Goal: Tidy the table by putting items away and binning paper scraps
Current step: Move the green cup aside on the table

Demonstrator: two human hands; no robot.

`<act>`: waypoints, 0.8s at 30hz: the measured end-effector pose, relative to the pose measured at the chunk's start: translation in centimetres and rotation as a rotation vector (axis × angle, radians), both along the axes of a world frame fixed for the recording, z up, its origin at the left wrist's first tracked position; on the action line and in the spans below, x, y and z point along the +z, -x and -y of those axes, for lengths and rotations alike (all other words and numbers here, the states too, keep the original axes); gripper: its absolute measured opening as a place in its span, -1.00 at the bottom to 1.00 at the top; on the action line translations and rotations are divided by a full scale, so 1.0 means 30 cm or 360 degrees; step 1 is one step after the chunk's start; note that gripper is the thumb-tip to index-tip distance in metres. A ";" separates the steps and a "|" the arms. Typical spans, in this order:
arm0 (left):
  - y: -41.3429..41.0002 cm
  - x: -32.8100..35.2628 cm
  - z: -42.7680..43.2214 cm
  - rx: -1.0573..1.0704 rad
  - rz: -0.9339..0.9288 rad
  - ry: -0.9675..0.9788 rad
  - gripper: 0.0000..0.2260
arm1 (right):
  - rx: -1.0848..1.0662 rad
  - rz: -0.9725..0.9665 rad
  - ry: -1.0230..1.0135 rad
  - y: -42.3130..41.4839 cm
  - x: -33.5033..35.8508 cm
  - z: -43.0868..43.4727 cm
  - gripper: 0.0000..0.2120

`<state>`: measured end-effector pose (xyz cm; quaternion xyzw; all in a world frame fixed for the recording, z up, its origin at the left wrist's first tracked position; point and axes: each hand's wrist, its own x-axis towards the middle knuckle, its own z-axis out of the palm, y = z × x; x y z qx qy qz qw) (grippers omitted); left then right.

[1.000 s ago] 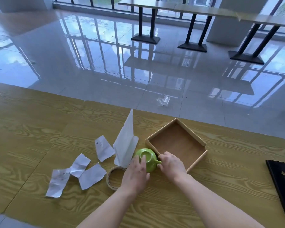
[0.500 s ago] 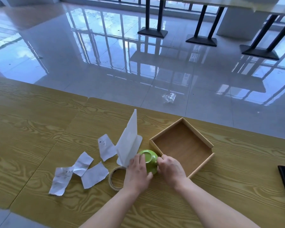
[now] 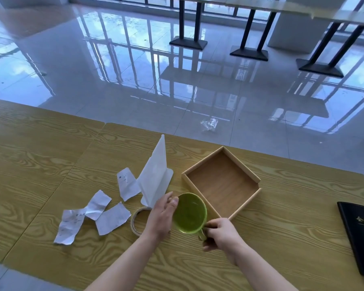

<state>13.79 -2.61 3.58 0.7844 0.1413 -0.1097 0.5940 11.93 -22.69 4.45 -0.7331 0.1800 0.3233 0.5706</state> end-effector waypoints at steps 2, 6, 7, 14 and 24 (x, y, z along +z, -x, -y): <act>0.018 -0.018 0.008 0.0146 -0.0191 0.0189 -0.68 | -0.0213 -0.0172 -0.0179 0.037 -0.031 -0.007 -0.74; 0.084 -0.040 0.041 0.0190 -0.0387 0.0412 -0.80 | -0.0396 -0.0309 -0.0356 0.077 -0.074 -0.040 -0.78; 0.101 -0.046 0.047 0.0214 -0.0395 0.0427 -0.80 | -0.0403 -0.0334 -0.0380 0.084 -0.080 -0.048 -0.79; 0.130 -0.069 0.049 0.0244 -0.0356 0.0307 -0.73 | -0.0365 -0.0315 -0.0218 0.140 -0.134 -0.079 -0.83; 0.159 -0.082 0.041 0.0073 -0.0284 0.0138 -0.63 | -0.0706 -0.0102 -0.0377 0.128 -0.154 -0.007 -0.82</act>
